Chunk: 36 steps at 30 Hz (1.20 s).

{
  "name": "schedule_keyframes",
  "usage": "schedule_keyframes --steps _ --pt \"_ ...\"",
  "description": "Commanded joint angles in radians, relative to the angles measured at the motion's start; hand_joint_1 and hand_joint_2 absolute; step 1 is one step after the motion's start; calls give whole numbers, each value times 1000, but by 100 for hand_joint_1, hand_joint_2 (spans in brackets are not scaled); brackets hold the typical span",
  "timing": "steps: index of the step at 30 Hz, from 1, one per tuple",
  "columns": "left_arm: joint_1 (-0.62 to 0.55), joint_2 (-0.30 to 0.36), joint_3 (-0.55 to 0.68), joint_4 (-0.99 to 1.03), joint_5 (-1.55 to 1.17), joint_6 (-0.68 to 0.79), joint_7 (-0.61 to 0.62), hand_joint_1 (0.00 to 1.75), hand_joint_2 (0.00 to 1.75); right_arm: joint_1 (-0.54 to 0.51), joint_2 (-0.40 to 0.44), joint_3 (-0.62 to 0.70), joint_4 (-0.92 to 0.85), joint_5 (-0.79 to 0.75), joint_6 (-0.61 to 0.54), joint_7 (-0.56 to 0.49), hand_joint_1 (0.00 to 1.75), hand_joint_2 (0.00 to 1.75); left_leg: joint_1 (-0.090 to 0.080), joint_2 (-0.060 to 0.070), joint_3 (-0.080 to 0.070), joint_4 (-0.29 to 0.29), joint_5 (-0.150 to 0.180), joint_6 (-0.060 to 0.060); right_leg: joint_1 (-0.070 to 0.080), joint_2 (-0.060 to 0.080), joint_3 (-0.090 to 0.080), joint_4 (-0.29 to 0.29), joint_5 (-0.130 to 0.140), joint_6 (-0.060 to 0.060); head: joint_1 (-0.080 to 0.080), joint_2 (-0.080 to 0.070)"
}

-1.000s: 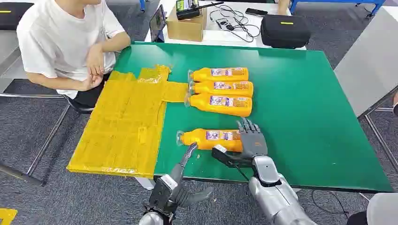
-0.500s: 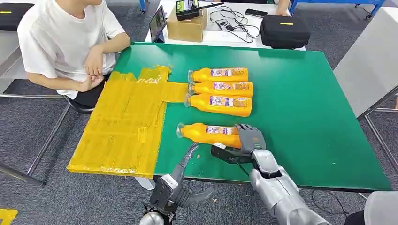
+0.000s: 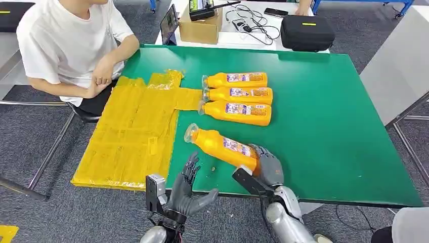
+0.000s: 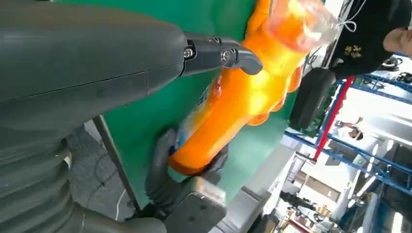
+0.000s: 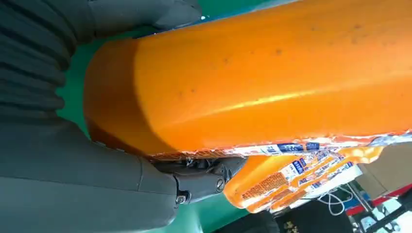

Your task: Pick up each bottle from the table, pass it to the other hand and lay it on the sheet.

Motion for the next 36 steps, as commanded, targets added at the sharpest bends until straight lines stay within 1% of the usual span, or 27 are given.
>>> schedule_keyframes --steps 1,4,6,7,8,9,11,12,15,17,18,21,24,29,31,32,36 --pt "1 10 23 -15 5 -1 7 0 175 29 6 -46 -35 -7 4 -1 175 175 1 0 2 0 -1 -1 1 -1 2 -1 -1 -2 0 0" --pt "1 10 23 -15 5 -1 7 0 175 29 6 -46 -35 -7 4 -1 175 175 1 1 2 0 -1 -1 1 0 2 -1 -1 -2 0 0" --pt "-6 17 9 -3 8 0 6 0 175 48 21 -83 -68 -88 -29 -62 175 175 1 1 2 0 -2 -2 1 0 2 -1 -1 -3 0 0" --pt "-9 23 -3 4 2 14 -3 0 175 76 33 -110 -126 -160 -56 -120 175 175 1 0 2 0 -1 -1 1 -1 2 -1 -1 -2 0 0" --pt "-7 19 -3 18 74 -25 49 0 175 104 39 -120 -189 -214 -74 -148 175 175 0 -1 1 -1 -1 -1 0 -1 1 -1 -1 -2 0 0" --pt "-7 23 -9 18 125 -65 77 0 175 126 37 -116 -244 -232 -89 -156 175 175 1 0 2 0 -1 -2 1 -1 2 -1 -2 -3 0 0" --pt "-4 30 -31 2 143 -84 71 0 175 154 30 -93 -316 -246 -99 -157 175 175 1 -1 1 0 -2 -2 1 -2 2 0 -2 -3 0 0" --pt "-4 32 -39 -7 142 -87 66 0 175 157 25 -77 -319 -218 -120 -150 175 175 0 -1 -1 0 -1 -1 0 -1 -1 0 -1 -2 0 0" --pt "-2 35 -54 -31 166 -105 74 0 175 157 27 -28 -281 -206 -91 -141 175 175 1 1 1 0 -3 -2 1 0 1 0 -2 -3 0 0" --pt "5 40 -59 -64 129 -97 16 0 175 164 50 16 -251 -239 -24 -156 175 175 0 1 -1 0 -1 -1 0 1 -1 0 -1 -2 0 0" --pt "3 37 -62 -72 94 -71 -19 0 175 165 60 34 -241 -256 -9 -165 175 175 1 2 0 0 -2 -1 1 1 0 0 -1 -2 0 0" --pt "-27 28 -71 -54 70 -34 -33 0 175 156 63 94 -197 -245 -21 -176 175 175 0 1 -2 0 -1 -1 1 1 -2 0 -1 -2 0 0" --pt "-45 22 -83 -35 107 -51 -21 0 175 153 62 148 -184 -238 -19 -192 175 175 1 1 0 0 -2 -2 2 0 0 -1 -1 -3 0 0" --pt "-48 19 -83 -59 162 -57 -44 0 175 125 62 207 -149 -237 -17 -190 175 175 1 1 -1 0 -1 -1 1 1 -2 0 -1 -2 0 0" --pt "-51 23 -83 -73 160 -31 -68 0 175 116 65 239 -131 -243 7 -188 175 175 1 1 -1 0 -2 -1 1 1 -1 0 -1 -3 0 0" --pt "-56 25 -87 -76 122 7 -108 0 175 116 70 249 -125 -247 11 -196 175 175 1 0 -2 0 -1 -1 1 0 -2 0 -1 -2 0 0" --pt "-75 18 -94 -63 114 30 -121 0 175 118 81 262 -105 -256 8 -214 175 175 1 0 -1 0 -1 -1 1 -1 -1 0 -2 -3 0 0"
